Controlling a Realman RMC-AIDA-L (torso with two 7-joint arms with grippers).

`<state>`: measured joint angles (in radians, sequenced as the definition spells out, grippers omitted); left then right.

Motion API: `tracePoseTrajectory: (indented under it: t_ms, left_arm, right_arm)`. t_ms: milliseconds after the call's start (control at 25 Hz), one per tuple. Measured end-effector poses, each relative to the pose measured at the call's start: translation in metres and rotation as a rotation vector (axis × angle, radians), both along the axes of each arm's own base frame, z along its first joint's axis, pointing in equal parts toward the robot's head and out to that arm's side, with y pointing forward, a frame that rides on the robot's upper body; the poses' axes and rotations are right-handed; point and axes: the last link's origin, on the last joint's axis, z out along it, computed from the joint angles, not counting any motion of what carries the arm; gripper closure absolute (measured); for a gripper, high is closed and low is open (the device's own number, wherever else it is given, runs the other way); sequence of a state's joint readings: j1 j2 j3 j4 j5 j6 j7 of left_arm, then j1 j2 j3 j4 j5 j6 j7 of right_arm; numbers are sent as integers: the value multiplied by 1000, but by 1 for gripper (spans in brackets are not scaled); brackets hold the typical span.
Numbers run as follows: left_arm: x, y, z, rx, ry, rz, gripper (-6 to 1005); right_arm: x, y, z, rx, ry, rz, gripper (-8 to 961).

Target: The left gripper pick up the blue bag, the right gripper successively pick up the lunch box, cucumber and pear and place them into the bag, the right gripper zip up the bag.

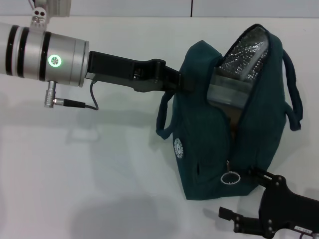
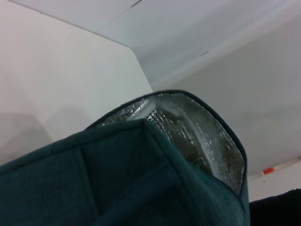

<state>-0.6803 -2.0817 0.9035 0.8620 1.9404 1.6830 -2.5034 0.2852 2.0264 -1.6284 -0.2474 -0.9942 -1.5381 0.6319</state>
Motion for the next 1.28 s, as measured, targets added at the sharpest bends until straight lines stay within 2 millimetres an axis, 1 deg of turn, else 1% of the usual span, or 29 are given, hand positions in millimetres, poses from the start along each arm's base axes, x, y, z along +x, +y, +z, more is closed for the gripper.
tracePoseTrajectory:
  t_ms: [280, 840, 1160, 1280]
  left_arm:
    - [0, 0, 0, 2, 1, -7, 950]
    - [0, 0, 0, 4, 1, -9, 949]
    - [0, 0, 0, 6, 1, -12, 949]
    - [0, 0, 0, 7, 1, -13, 949]
  right_arm:
    - [-8, 0, -6, -36, -18, 62, 119]
    - [-4, 0, -5, -37, -15, 11, 127]
    - [-2, 1, -5, -34, -21, 5, 183]
    - [-2, 0, -5, -33, -22, 6, 297]
